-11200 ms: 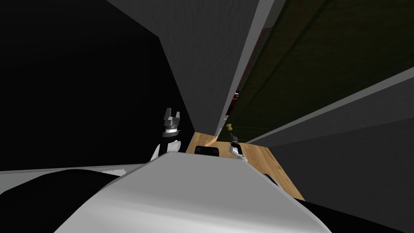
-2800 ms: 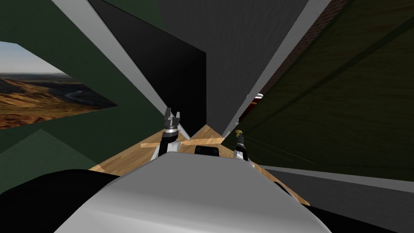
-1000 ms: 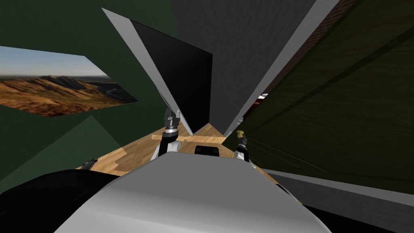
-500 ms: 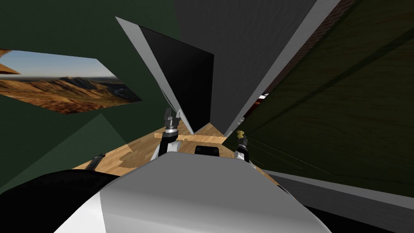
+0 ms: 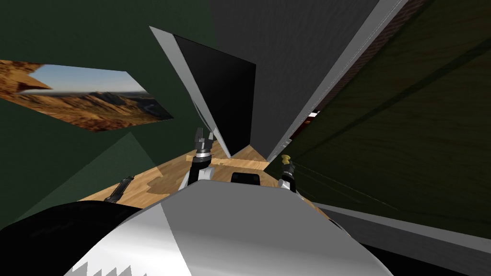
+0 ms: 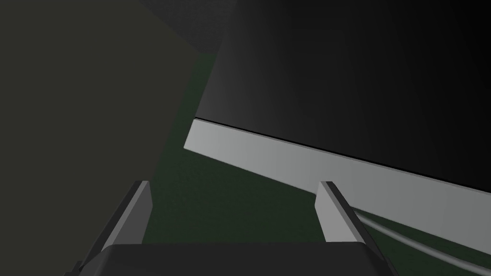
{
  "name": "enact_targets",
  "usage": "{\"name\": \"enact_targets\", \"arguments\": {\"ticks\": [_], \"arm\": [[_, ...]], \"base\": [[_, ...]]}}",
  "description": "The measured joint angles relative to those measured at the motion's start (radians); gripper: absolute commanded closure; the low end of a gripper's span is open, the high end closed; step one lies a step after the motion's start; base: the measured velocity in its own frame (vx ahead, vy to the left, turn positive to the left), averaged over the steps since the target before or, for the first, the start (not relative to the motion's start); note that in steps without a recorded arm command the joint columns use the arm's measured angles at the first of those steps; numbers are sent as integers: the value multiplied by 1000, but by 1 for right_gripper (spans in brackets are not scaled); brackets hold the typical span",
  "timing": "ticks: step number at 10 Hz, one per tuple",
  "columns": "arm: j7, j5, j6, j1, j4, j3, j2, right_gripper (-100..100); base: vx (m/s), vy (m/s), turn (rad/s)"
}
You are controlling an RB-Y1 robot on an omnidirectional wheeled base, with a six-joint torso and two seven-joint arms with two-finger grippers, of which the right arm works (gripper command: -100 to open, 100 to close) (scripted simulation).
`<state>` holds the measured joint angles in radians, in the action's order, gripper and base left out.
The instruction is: Pull the door open
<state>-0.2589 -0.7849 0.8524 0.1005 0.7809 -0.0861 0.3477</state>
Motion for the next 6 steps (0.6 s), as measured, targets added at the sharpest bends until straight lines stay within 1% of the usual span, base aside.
{"name": "enact_targets", "arguments": {"ticks": [2,3,4,6], "arm": [[-46,-2,-1,5,2,3,-1,100],[-64,-7,-9,14,18,9,-3,100],[-84,-7,-9,7,8,9,-2,100],[-125,-9,-7,14,12,13,-4,100]], "base": [[-33,-1,51],[-27,-1,39],[-34,-7,82],[-35,-4,45]]}}
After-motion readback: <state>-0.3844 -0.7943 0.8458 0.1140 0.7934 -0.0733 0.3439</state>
